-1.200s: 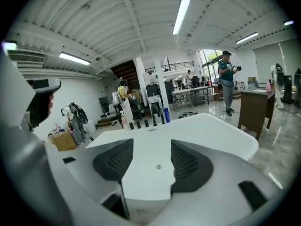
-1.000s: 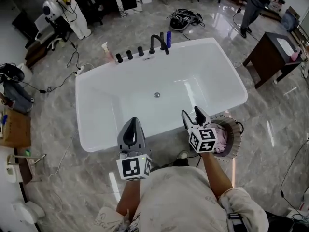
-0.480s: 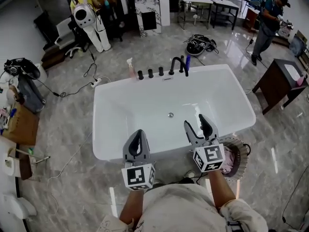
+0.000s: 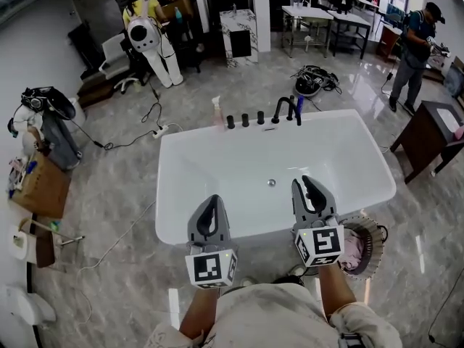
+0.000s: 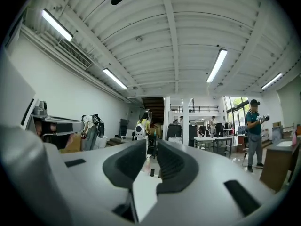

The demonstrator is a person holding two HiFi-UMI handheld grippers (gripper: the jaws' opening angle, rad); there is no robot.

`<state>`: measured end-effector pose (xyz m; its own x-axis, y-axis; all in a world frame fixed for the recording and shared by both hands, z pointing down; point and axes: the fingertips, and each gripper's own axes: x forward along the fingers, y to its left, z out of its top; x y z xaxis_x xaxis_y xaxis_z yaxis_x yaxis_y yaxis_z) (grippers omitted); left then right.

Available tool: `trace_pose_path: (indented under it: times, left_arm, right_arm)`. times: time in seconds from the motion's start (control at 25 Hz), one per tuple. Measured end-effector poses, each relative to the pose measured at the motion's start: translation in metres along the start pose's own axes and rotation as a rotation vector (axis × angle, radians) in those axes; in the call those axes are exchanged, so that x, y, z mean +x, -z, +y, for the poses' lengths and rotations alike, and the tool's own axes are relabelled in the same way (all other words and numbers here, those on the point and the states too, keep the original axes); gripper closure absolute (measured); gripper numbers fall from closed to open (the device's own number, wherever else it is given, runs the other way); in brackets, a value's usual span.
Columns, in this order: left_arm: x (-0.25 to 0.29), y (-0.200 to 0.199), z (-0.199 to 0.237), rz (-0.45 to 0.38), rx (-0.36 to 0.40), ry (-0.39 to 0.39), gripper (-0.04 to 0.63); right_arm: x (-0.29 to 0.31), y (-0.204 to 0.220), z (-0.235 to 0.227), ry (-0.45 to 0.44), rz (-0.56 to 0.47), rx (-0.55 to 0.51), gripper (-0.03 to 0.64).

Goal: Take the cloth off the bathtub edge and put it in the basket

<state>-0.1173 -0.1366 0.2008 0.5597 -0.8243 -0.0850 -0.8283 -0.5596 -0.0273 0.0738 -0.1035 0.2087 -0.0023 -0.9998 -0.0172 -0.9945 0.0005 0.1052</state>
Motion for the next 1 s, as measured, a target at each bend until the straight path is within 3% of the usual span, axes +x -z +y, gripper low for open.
trace_pose_path:
  times: [0.08,0.16,0.44,1.0]
  left_arm:
    - [-0.004,-0.002,0.008,-0.006,0.004,0.0,0.594]
    - [-0.007,-0.004,0.018,-0.012,0.01,-0.004,0.594]
    - [-0.014,-0.007,0.04,-0.02,0.032,-0.023,0.594]
    - [-0.015,-0.003,0.046,-0.025,0.022,-0.03,0.594]
  right_arm:
    - [0.002,-0.002,0.006,0.001,0.0,0.007,0.606]
    - [0.005,-0.002,0.013,-0.008,0.001,0.021,0.627]
    - [0.013,-0.011,0.031,-0.004,-0.032,0.01,0.628]
    - [0.021,-0.015,0.038,-0.028,-0.049,0.03,0.629]
